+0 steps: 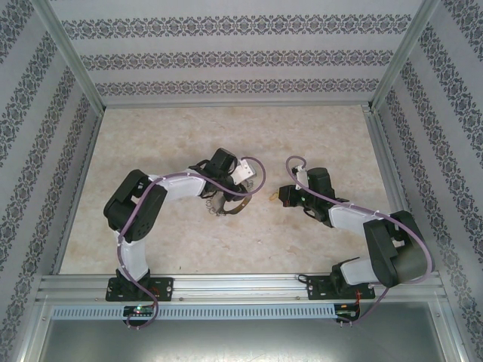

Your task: Put the keys on the keyring

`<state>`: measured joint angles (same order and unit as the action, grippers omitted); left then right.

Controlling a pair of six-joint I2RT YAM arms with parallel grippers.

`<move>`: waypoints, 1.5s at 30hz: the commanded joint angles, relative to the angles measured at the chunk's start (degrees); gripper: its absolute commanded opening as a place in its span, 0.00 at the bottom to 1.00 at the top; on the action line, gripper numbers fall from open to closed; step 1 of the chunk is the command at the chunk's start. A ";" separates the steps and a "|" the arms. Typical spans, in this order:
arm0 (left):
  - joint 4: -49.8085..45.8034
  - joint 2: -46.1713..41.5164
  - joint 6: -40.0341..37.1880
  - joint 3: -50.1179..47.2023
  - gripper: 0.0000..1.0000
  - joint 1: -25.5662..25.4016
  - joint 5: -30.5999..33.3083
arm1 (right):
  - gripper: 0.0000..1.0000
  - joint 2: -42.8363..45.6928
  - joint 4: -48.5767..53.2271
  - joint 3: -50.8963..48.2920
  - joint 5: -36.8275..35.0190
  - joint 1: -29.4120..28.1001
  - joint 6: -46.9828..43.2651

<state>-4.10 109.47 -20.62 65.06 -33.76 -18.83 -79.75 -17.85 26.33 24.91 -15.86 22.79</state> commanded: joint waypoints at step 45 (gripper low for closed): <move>-0.43 7.45 -0.62 5.79 0.00 0.36 -4.60 | 0.00 -0.23 -1.58 -0.20 1.11 0.69 1.24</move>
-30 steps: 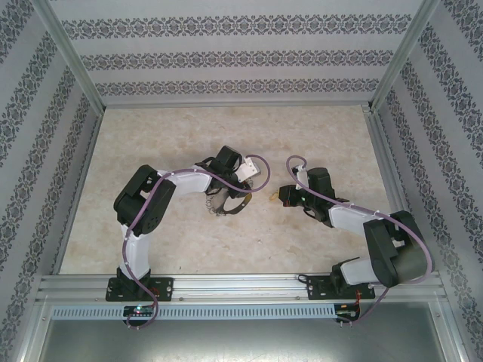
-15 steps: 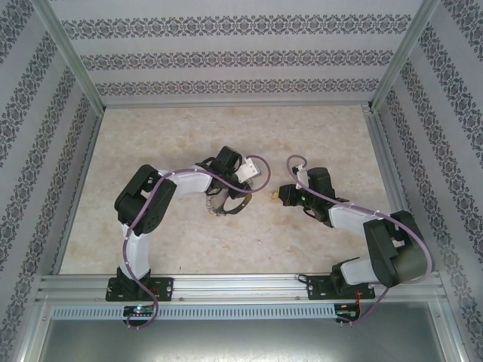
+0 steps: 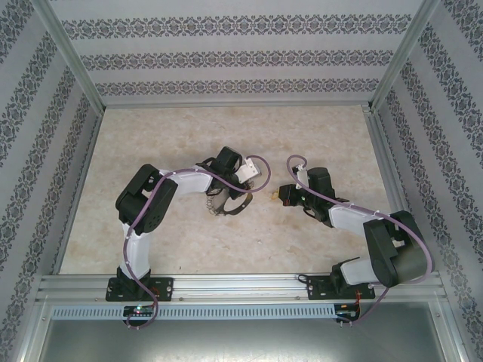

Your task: Put the keys on the keyring

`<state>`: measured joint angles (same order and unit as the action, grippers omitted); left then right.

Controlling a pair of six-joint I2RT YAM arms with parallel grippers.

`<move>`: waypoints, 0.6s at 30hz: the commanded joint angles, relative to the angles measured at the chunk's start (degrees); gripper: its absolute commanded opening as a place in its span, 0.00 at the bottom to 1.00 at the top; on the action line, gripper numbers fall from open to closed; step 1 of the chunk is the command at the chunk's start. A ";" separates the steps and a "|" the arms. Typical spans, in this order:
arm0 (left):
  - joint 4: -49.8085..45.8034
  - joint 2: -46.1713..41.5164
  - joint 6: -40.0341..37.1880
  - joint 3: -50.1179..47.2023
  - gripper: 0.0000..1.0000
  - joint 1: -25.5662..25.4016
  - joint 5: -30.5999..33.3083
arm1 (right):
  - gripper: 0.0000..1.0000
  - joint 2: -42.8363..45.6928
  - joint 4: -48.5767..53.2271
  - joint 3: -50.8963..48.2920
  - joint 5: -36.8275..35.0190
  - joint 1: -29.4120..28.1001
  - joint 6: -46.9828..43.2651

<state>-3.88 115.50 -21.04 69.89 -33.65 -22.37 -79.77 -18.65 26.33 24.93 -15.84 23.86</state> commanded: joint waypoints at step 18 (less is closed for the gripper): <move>-2.47 -9.78 5.07 -0.77 0.00 0.25 -6.97 | 0.00 7.99 -0.29 -1.46 4.61 0.38 -1.38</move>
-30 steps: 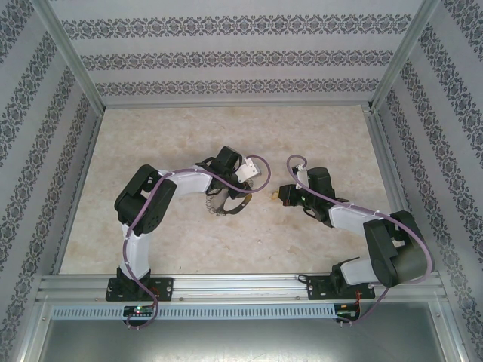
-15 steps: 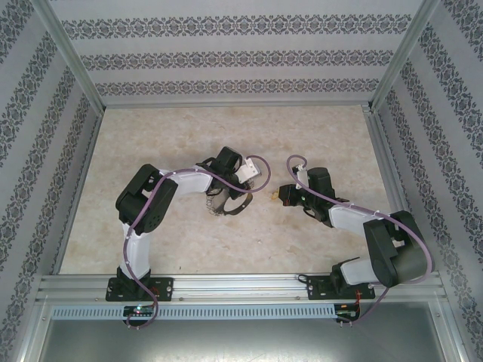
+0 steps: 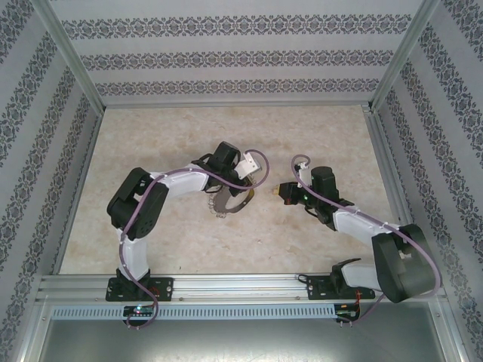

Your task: Put the keys on the keyring

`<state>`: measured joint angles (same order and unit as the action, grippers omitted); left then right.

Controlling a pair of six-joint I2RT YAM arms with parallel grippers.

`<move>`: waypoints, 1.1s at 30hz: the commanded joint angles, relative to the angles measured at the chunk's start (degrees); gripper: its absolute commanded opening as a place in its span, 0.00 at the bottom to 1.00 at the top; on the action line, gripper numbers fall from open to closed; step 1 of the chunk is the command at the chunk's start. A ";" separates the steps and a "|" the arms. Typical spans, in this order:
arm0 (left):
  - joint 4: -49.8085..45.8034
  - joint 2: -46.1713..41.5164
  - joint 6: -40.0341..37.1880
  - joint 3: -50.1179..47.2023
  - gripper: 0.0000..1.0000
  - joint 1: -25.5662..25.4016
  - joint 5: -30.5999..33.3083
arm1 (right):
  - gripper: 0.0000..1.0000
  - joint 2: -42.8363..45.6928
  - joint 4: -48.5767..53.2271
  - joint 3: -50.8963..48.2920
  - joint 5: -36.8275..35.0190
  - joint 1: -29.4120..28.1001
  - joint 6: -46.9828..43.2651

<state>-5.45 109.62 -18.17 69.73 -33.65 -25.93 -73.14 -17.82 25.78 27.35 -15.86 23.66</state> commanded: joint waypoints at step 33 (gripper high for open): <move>-3.94 -9.74 1.49 -1.47 0.00 0.16 -14.12 | 0.00 2.64 4.37 7.93 2.18 -8.35 -13.89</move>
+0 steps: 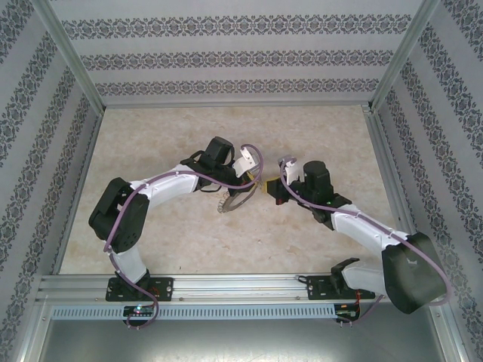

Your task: Put the keys on the keyring

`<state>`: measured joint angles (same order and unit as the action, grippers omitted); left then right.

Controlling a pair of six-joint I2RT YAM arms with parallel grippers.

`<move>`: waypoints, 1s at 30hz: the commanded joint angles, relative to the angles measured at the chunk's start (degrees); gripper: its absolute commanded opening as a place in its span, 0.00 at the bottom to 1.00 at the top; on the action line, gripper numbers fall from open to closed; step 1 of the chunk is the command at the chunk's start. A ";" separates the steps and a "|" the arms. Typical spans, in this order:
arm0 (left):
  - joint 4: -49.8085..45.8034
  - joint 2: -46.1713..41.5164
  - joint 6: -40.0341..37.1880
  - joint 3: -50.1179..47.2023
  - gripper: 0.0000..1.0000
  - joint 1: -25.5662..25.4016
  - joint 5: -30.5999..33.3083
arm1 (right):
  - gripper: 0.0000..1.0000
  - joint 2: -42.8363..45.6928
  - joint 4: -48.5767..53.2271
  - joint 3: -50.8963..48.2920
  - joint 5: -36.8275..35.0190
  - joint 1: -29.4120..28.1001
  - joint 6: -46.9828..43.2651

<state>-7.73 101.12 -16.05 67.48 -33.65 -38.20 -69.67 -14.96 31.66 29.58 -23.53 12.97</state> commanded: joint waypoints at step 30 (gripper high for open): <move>-1.94 -0.67 -1.44 1.51 0.00 0.16 -1.91 | 0.00 -6.79 2.75 7.06 -0.37 -2.82 -6.64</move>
<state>-8.62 101.12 -16.25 67.51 -33.58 -38.44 -75.83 -10.94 36.75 29.39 -25.67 7.44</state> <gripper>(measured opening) 0.048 0.050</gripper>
